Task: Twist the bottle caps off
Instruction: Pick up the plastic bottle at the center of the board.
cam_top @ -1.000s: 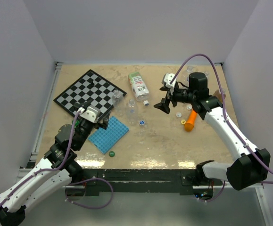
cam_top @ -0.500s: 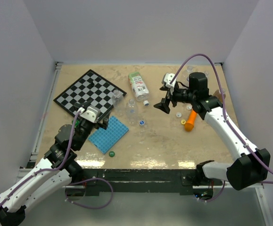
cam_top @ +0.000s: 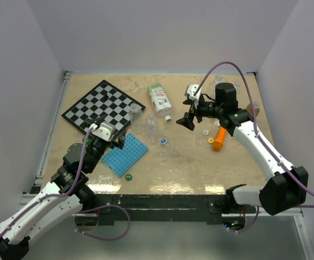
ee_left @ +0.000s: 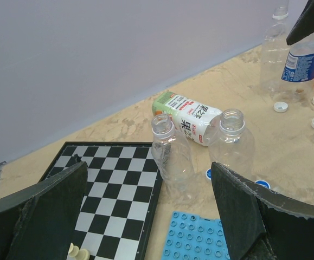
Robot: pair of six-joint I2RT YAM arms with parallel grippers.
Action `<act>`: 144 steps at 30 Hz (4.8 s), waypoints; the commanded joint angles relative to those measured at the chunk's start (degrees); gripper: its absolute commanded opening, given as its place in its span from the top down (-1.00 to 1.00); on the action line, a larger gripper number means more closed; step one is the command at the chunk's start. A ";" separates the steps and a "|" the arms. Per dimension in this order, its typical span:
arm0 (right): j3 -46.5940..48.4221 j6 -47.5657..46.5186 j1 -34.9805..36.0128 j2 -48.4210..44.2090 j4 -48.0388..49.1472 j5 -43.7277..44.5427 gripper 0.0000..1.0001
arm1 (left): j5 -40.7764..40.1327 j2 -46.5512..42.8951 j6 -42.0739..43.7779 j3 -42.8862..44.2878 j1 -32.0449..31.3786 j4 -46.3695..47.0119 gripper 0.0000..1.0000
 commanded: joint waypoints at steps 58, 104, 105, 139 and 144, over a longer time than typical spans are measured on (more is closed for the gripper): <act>12.00 19.67 6.74 35.32 12.90 29.07 -0.91 | 1.70 -0.47 0.58 1.79 0.52 1.29 -1.00; 12.08 24.95 6.66 39.27 14.49 29.60 -0.66 | 2.32 -0.03 0.49 1.62 1.04 1.46 -1.00; 12.17 25.21 6.74 39.62 14.49 29.60 -0.63 | 2.40 -0.03 0.49 1.62 0.96 1.38 -1.00; 10.77 18.54 6.66 22.50 13.96 33.21 1.00 | 2.32 -0.39 -0.04 1.53 1.13 1.46 -1.00; 11.03 13.18 6.66 12.22 8.96 32.76 1.00 | 2.75 -0.56 -0.21 1.53 1.04 1.38 -1.00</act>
